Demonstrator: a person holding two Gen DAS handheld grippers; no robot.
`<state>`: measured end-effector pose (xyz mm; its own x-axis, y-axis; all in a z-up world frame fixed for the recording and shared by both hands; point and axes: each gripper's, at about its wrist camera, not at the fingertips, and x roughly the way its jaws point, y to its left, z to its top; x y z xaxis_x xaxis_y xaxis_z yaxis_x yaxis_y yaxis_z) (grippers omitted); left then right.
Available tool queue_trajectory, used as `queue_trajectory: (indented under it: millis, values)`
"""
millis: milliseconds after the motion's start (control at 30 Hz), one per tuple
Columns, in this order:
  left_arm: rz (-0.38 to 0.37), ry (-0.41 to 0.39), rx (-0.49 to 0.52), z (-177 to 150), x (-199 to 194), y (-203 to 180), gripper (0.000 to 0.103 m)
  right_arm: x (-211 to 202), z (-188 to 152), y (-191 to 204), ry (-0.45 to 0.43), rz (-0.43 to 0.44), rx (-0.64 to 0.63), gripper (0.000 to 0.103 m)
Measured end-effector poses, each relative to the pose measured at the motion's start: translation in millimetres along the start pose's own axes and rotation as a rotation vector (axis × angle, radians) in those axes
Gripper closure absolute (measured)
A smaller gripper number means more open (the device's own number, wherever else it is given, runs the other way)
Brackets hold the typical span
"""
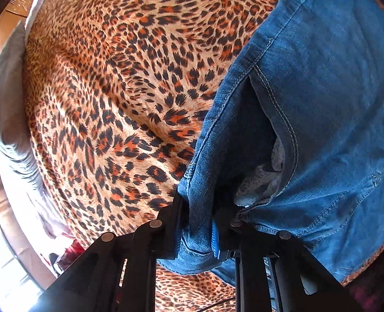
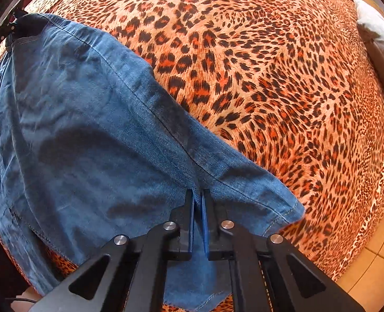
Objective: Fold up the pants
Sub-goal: 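Close the left tool on the waistband while the right tool grips the leg hem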
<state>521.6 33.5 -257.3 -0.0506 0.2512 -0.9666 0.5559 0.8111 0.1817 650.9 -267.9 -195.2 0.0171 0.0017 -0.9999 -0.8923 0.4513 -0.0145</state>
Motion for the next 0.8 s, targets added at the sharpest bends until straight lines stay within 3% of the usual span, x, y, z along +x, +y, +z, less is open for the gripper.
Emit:
queue_trajectory:
  millis: [100, 300, 367, 433, 467, 600, 667, 800]
  values:
    - [0.053, -0.034, -0.011, -13.4, -11.8, -6.9, 0.087, -25.2, -23.3, 5.1, -0.036, -0.007, 0.036, 0.099]
    - [0.082, -0.107, -0.059, -44.5, -38.3, -22.4, 0.089, -67.5, -69.3, 29.8, -0.078, -0.022, 0.078, 0.099]
    - [0.094, -0.104, -0.062, -50.5, -38.4, -28.0, 0.089, -60.1, -65.0, 38.4, -0.076, -0.058, 0.091, 0.097]
    - [0.121, -0.090, -0.071, -49.3, -29.1, -33.4, 0.089, -47.6, -58.5, 37.5, -0.065, -0.094, 0.112, 0.082]
    - [0.131, -0.082, -0.077, -47.3, -22.6, -34.4, 0.089, -46.8, -59.5, 36.8, -0.074, -0.093, 0.127, 0.080]
    - [0.140, -0.068, -0.082, -39.3, -3.4, -32.7, 0.089, -57.1, -57.4, -3.1, -0.220, -0.021, 0.315, 0.074]
    - [0.143, -0.059, -0.076, -32.6, -13.3, -29.6, 0.089, -56.8, -53.4, -21.5, -0.237, -0.045, 0.372, 0.068]
    - [0.135, -0.045, -0.057, -19.5, -21.3, -22.2, 0.089, -37.4, -21.9, -17.6, -0.143, -0.078, 0.199, 0.068]
